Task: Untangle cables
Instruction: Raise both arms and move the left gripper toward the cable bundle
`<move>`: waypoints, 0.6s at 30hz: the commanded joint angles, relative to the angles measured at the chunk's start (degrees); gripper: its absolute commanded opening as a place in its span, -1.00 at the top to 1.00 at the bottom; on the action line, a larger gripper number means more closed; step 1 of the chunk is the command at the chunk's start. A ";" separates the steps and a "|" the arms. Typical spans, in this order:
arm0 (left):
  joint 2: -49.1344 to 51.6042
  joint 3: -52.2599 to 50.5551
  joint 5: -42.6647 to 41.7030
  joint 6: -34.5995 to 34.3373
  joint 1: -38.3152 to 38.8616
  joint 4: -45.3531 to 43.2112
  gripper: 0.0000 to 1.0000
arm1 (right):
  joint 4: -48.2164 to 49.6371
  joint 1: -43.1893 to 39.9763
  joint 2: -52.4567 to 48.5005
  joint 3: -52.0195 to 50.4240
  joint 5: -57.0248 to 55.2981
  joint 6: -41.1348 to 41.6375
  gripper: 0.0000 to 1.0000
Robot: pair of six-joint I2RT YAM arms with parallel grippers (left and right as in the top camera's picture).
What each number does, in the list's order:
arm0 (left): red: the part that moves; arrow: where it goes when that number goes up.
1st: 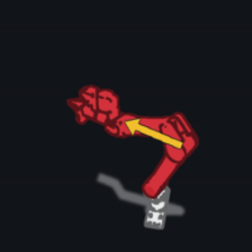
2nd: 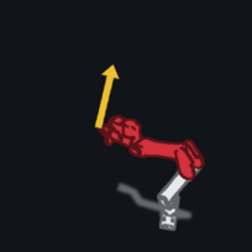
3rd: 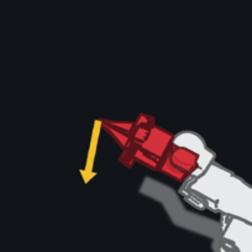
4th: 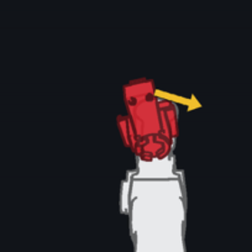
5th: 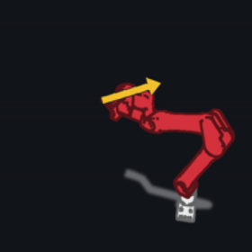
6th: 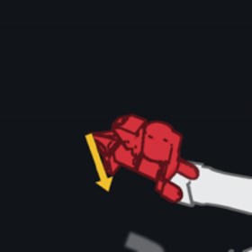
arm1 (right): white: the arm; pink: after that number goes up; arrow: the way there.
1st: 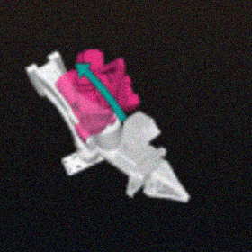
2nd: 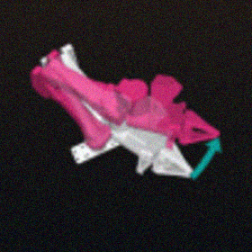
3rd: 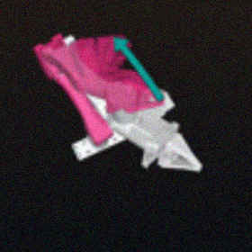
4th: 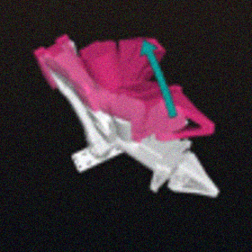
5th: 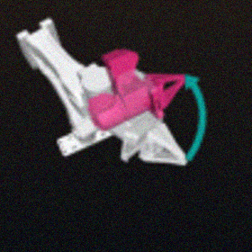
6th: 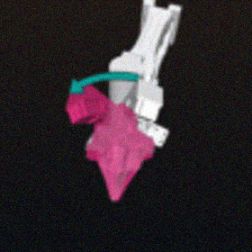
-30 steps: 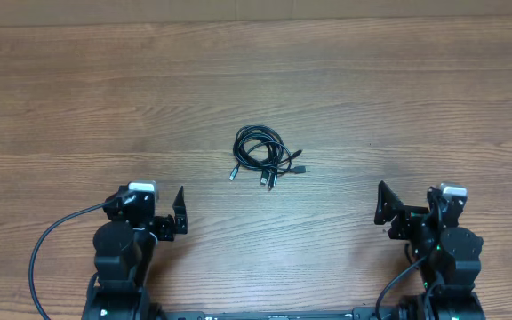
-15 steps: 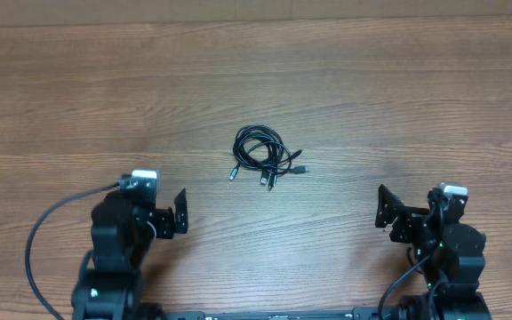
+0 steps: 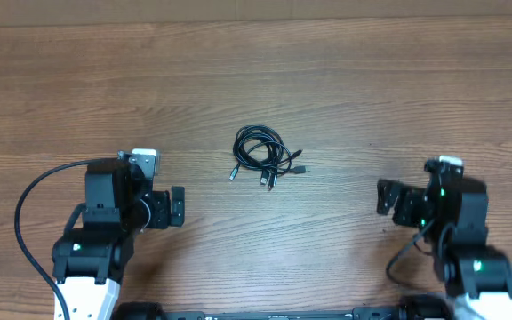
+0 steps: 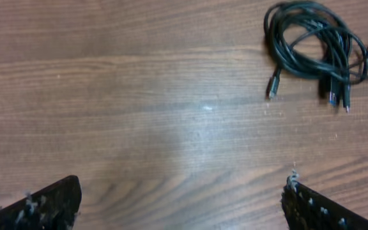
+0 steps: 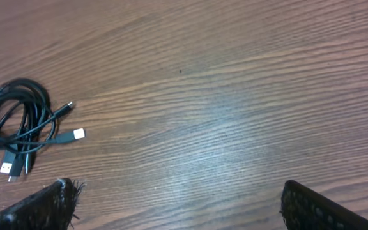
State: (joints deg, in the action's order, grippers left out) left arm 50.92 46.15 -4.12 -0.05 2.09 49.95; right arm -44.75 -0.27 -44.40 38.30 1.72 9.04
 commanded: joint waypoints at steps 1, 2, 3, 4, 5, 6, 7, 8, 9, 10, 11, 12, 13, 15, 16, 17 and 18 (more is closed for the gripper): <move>-0.04 1.70 -1.84 -3.10 -0.63 1.33 -0.99 | -0.44 0.31 -5.01 6.03 1.31 0.61 -1.00; -0.04 1.70 -2.73 -4.26 -0.63 1.68 -0.99 | -0.48 0.31 -6.21 6.91 2.54 0.61 -1.00; -0.02 1.70 -3.48 -5.29 -0.61 2.10 -0.99 | -0.63 0.31 -7.30 7.45 4.15 0.61 -1.00; -0.02 1.70 -3.41 -6.47 -0.63 2.01 -0.99 | -0.57 0.31 -8.17 7.61 5.62 0.59 -1.00; -0.02 1.70 -3.43 -6.91 -0.63 1.60 -0.99 | -0.22 0.31 -8.81 7.63 6.69 0.59 -1.00; -0.02 1.70 -3.45 -7.30 -0.63 0.70 -0.99 | 0.31 0.31 -9.29 7.63 7.65 0.59 -0.99; -0.02 1.70 -3.58 -7.69 -0.63 -0.22 -0.99 | 0.42 0.31 -9.51 7.63 8.26 0.59 -1.00; -0.02 1.70 -3.85 -7.74 -0.63 -1.44 -0.99 | 0.55 0.31 -9.62 7.63 8.90 0.59 -1.00; -0.02 1.73 -4.09 -7.72 -0.63 -3.15 -0.99 | 0.76 0.31 -9.62 7.63 9.38 0.57 -1.00; -0.02 1.88 -4.11 -7.74 -0.63 -4.50 -0.99 | 0.94 0.31 -9.62 7.65 9.60 0.59 -1.00; 0.17 2.32 -4.31 -7.74 -0.63 -5.68 -0.99 | 0.94 0.31 -9.62 7.76 9.68 0.59 -1.00; 0.61 3.10 -4.33 -7.93 -0.63 -6.38 -0.99 | 0.92 0.31 -9.62 7.98 9.73 0.55 -1.00; 1.27 4.00 -4.28 -8.39 -0.63 -6.69 -0.99 | 0.92 0.31 -9.57 8.24 9.60 0.55 -1.00; 3.58 6.71 -4.26 -8.96 -0.59 -6.84 -1.00 | 0.92 0.31 -9.57 8.76 8.74 0.57 -1.00; 5.31 8.50 -4.26 -8.98 -0.57 -6.58 -1.00 | 0.87 0.31 -9.57 9.05 8.50 0.57 -1.00; 6.97 10.14 -4.26 -8.96 -0.57 -6.23 -1.00 | 0.90 0.31 -9.57 9.22 8.44 0.57 -0.99; 8.72 11.80 -4.26 -8.98 -0.57 -5.77 -0.96 | 0.90 0.31 -9.57 9.44 8.44 0.57 -0.99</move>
State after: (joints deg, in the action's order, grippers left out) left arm 56.07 53.10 -7.53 -7.66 2.09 43.99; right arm -44.23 -0.27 -54.28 44.97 10.07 9.28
